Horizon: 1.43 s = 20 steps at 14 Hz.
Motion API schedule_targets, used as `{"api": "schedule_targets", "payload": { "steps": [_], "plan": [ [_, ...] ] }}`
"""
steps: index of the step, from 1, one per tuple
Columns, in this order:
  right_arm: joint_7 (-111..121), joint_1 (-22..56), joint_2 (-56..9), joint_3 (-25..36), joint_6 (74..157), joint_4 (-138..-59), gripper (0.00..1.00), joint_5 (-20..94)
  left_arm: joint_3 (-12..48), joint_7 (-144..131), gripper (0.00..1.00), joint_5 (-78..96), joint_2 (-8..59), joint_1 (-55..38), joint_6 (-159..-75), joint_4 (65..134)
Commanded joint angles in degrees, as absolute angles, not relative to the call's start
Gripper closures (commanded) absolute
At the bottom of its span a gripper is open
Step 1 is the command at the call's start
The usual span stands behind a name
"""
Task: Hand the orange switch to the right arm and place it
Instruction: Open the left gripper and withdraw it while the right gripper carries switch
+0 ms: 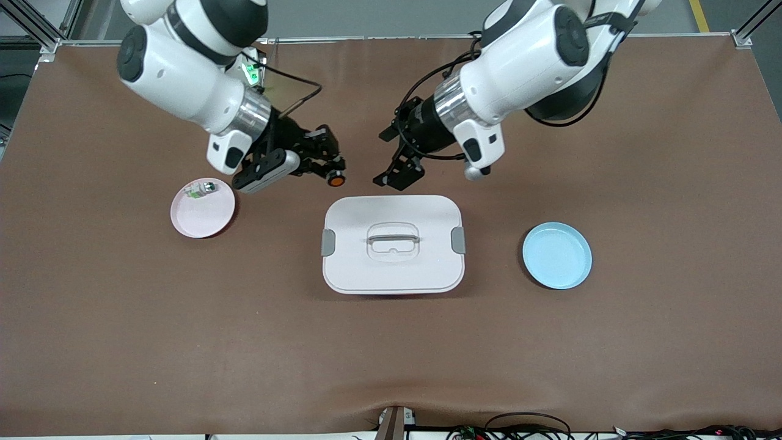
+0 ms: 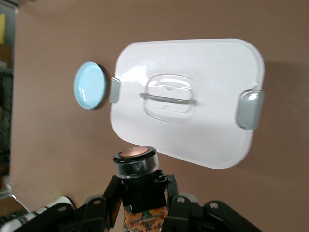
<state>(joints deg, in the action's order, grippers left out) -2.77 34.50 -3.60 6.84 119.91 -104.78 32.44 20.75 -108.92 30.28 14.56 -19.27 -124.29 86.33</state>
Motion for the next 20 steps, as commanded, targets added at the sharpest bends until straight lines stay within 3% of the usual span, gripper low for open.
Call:
{"api": "schedule_targets", "payload": {
  "steps": [1, 8, 13, 16, 20],
  "plan": [
    [4.01, 32.26, -2.72, 6.24, 115.77, -104.85, 1.00, 25.61, 20.74, -109.34, 0.00, 28.57, 11.08, -16.01, -119.72, 86.66],
    [31.17, 26.20, -2.46, 6.24, 110.57, -105.47, 1.00, 11.53, 20.74, -100.92, 0.00, 28.56, 8.35, -9.33, -111.19, 85.52],
    [52.85, 20.67, -2.46, 6.24, 110.13, -105.64, 1.00, 6.77, 19.51, -73.79, 0.00, 24.01, 6.77, -7.65, -99.95, 84.21],
    [66.41, 16.45, -2.55, 6.24, 112.49, -108.09, 1.00, 5.89, 19.51, -60.08, 0.00, 17.95, 6.24, -7.21, -92.74, 83.58],
    [75.76, 13.10, -0.71, 6.24, 120.82, -117.48, 1.00, 5.89, 19.42, -42.93, 0.00, 16.35, 5.10, -1.25, -87.02, 83.58]
  ]
}}
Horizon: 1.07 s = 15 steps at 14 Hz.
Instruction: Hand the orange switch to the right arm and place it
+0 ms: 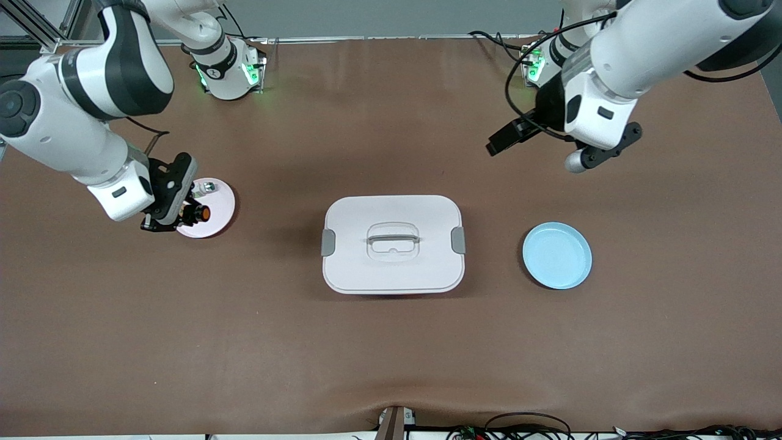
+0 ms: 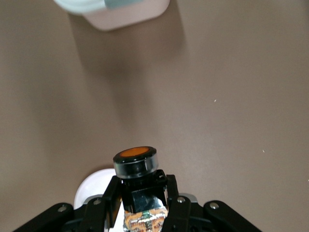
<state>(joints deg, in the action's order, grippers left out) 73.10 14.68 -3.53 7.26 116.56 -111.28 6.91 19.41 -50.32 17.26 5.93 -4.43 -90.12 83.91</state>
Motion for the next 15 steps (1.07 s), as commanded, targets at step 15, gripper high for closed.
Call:
{"api": "schedule_targets", "payload": {
  "steps": [15],
  "plan": [
    [80.51, 6.68, 0.97, 6.24, 143.77, -140.97, 1.00, 5.19, 18.81, 0.33, 0.00, 3.25, -0.51, 18.36, -90.77, 95.24]
  ]
}}
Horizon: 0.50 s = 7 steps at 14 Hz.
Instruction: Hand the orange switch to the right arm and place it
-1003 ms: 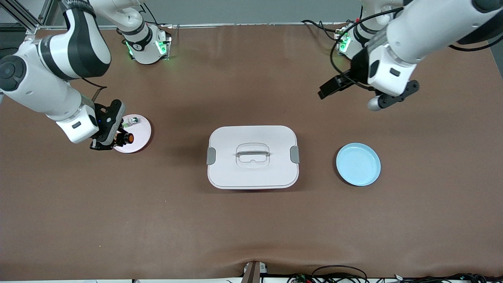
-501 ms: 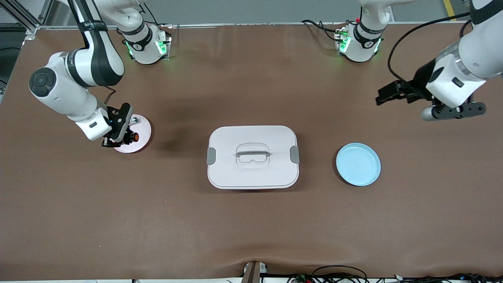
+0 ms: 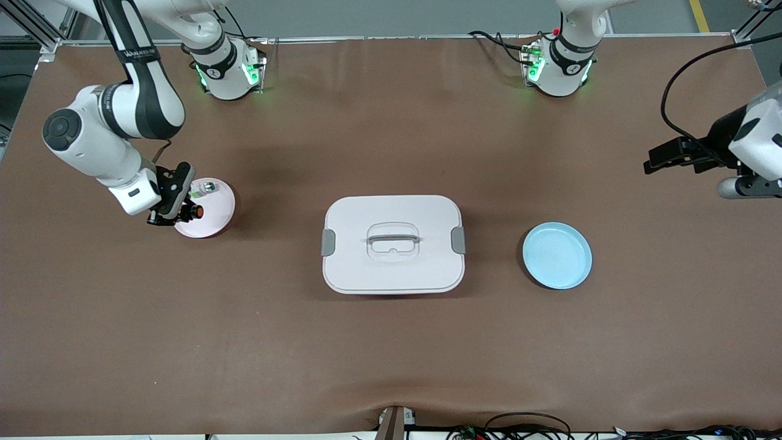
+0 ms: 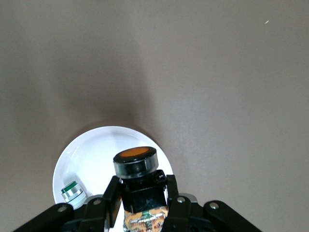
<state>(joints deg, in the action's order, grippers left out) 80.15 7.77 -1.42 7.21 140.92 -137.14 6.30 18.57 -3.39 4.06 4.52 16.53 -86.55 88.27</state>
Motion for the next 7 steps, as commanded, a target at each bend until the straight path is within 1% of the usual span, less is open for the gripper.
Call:
{"api": "schedule_targets", "payload": {
  "steps": [1, 3, 7],
  "plan": [
    [80.51, 6.68, 0.88, 6.33, 145.44, -142.11, 1.00, 5.19, 18.90, 1.48, 0.00, 3.25, -2.62, 18.89, -93.58, 98.49],
    [81.12, 6.59, 0.53, 6.33, 149.22, -144.30, 1.00, 5.19, 18.81, 1.67, 0.00, 3.25, -6.75, 18.98, -98.77, 105.26],
    [81.30, 5.89, -1.49, 6.33, 155.29, -147.04, 1.00, 5.19, 18.72, 5.79, 0.00, 4.13, -12.56, 20.30, -105.63, 114.41]
  ]
}}
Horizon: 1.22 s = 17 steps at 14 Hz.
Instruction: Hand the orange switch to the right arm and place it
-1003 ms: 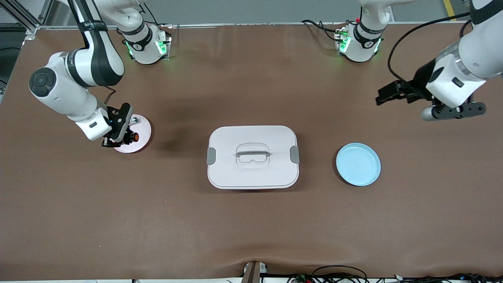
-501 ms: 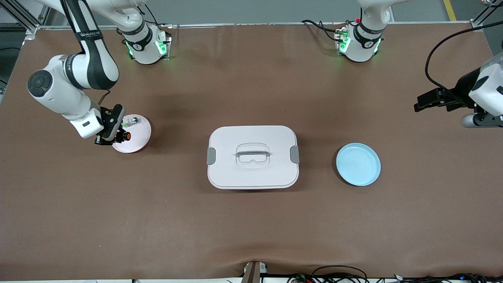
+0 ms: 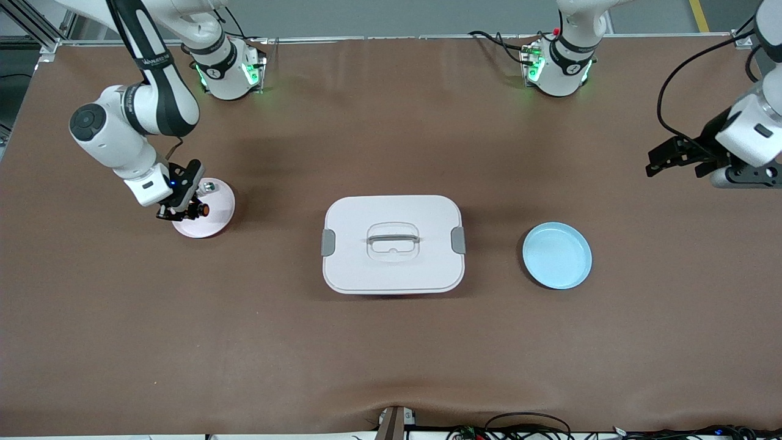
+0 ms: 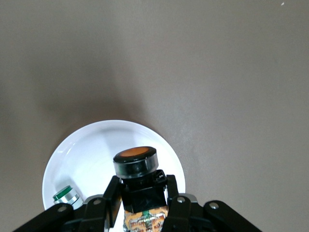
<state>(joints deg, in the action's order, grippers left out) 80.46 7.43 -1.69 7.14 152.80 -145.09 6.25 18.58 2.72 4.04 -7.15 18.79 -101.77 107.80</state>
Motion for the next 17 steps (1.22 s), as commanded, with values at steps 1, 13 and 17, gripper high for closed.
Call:
{"api": "schedule_targets", "payload": {
  "steps": [1, 13, 17],
  "plan": [
    [81.30, 5.89, -1.84, 6.33, 156.26, -147.39, 1.00, 5.19, 18.72, 5.80, 0.00, 4.22, -13.53, 20.39, -106.78, 115.91],
    [84.81, 3.78, -9.05, 6.24, 166.46, -150.56, 1.00, 5.19, 18.46, 6.68, 0.00, 4.92, -7.39, 23.47, -105.91, 107.06],
    [84.73, 3.60, -9.49, 6.07, 166.55, -150.56, 1.00, 5.19, 18.46, 6.50, 0.00, 4.22, -2.21, 23.38, -106.26, 101.44]
  ]
}}
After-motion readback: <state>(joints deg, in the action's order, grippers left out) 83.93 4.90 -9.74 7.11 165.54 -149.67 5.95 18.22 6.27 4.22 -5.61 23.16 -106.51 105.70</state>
